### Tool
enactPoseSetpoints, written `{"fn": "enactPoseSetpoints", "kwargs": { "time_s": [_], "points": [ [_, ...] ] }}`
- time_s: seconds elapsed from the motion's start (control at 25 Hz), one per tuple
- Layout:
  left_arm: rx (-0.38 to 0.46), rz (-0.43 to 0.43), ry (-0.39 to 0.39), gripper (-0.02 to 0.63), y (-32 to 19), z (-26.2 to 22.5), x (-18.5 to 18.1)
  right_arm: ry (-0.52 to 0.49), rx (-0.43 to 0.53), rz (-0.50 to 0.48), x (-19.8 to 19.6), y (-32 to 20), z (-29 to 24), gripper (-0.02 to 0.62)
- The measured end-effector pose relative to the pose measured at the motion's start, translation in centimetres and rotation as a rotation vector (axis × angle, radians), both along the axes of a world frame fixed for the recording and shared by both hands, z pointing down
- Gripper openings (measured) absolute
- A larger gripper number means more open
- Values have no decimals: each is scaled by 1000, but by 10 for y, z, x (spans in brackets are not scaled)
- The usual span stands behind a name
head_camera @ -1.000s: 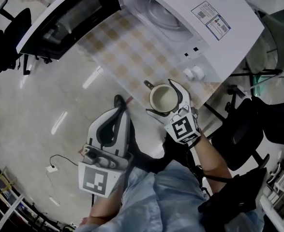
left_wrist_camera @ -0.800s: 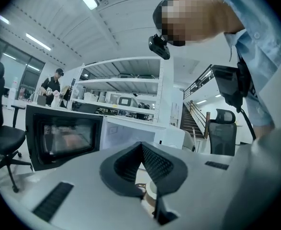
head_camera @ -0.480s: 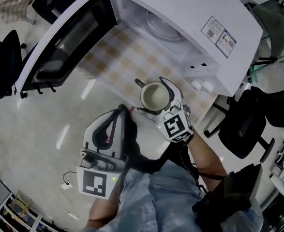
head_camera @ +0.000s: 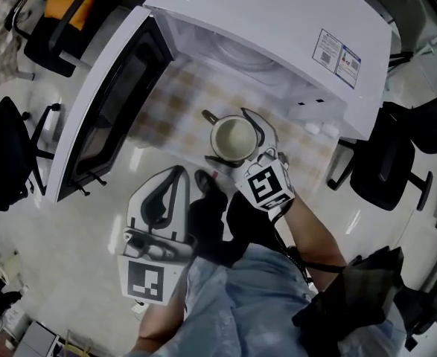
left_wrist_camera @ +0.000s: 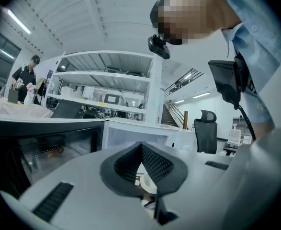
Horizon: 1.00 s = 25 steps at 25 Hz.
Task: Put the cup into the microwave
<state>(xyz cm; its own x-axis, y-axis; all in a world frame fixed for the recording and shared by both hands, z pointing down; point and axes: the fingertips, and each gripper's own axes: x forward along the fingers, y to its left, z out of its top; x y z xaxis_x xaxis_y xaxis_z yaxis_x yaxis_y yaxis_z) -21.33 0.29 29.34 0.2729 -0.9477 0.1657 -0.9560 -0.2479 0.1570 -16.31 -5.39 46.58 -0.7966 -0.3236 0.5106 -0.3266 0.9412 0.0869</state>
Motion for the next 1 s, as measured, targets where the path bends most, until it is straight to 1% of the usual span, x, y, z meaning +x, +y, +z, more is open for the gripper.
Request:
{"fn": "enactPoseSetpoints", "kwargs": {
  "time_s": [0.4, 0.8, 1.0],
  "points": [
    [32, 89, -16, 5, -28, -10, -8, -21, 6, 92, -21, -23, -15, 543],
    [9, 146, -10, 5, -70, -11, -19, -23, 12, 178, -28, -63, -32, 543],
    [-3, 164, -5, 5, -82, -15, -22, -21, 21, 225, -30, -85, -39, 543]
  ]
}}
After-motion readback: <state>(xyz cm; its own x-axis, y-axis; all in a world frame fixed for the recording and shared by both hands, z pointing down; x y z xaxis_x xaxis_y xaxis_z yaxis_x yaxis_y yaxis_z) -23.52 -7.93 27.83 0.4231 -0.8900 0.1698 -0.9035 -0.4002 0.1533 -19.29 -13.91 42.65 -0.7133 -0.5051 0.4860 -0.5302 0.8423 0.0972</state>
